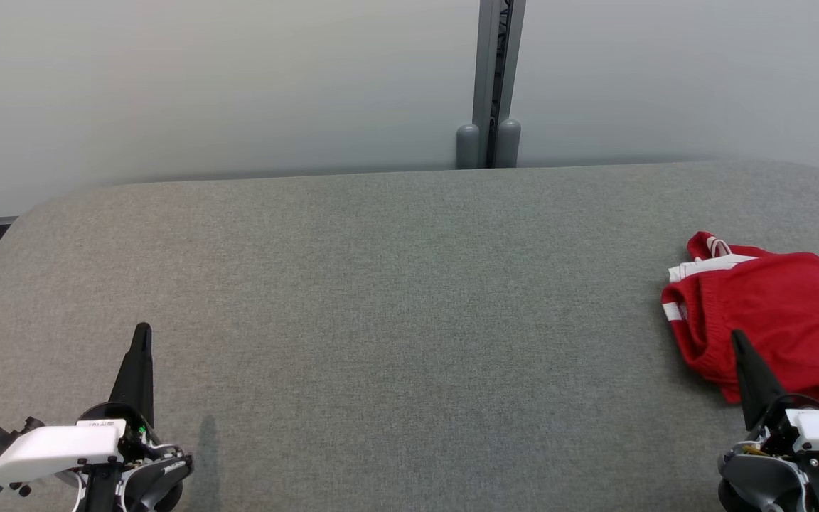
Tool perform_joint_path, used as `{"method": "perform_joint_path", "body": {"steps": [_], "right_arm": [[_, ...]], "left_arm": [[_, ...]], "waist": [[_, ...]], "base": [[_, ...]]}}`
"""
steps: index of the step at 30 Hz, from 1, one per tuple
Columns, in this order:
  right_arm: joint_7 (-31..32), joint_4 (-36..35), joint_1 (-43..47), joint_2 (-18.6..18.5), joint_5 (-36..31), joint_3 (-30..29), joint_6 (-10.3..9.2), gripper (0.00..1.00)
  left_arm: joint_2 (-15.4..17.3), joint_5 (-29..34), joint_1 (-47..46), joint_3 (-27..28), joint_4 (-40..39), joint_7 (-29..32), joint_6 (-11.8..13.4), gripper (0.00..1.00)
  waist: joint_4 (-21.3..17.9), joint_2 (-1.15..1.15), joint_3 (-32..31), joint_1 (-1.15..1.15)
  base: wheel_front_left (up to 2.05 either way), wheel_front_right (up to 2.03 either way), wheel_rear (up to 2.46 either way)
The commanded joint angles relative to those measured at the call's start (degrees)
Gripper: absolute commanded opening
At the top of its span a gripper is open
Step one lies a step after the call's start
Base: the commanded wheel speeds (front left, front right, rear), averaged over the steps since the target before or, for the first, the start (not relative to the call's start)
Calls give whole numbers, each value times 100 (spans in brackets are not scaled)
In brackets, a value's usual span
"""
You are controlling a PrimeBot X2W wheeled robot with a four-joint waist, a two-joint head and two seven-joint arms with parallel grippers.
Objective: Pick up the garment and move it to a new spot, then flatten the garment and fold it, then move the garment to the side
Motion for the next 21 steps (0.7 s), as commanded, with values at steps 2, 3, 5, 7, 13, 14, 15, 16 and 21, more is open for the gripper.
{"method": "perform_joint_path", "body": {"steps": [2,3,5,7,13,14,15,16,21], "right_arm": [[14,13,-24,-19,7,-10,4,0],[14,13,-24,-19,7,-11,4,0],[15,13,-24,-19,7,-11,4,0],[15,13,-24,-19,7,-11,4,0],[15,13,-25,-18,6,-11,4,0],[15,13,-25,-18,6,-12,4,0],[15,13,-25,-18,6,-12,4,0],[15,13,-25,-18,6,-11,4,0],[15,13,-24,-18,6,-11,4,0]], "left_arm": [[12,-1,-83,27,6,20,-17,0],[12,0,-83,27,6,20,-17,0],[12,0,-83,27,6,20,-17,0],[12,0,-83,28,6,20,-17,0],[11,1,-83,28,6,21,-17,0],[11,1,-83,28,6,21,-17,0],[11,1,-83,28,6,21,-17,0],[11,1,-83,28,6,22,-17,0],[11,2,-84,28,6,22,-17,0]], "waist": [[0,0,0,0],[0,0,0,0],[0,0,0,0],[0,0,0,0],[0,0,0,0],[0,0,0,0],[0,0,0,0],[0,0,0,0],[0,0,0,0]], "base": [[0,0,0],[0,0,0],[0,0,0],[0,0,0],[0,0,0],[0,0,0],[0,0,0],[0,0,0],[0,0,0]]}}
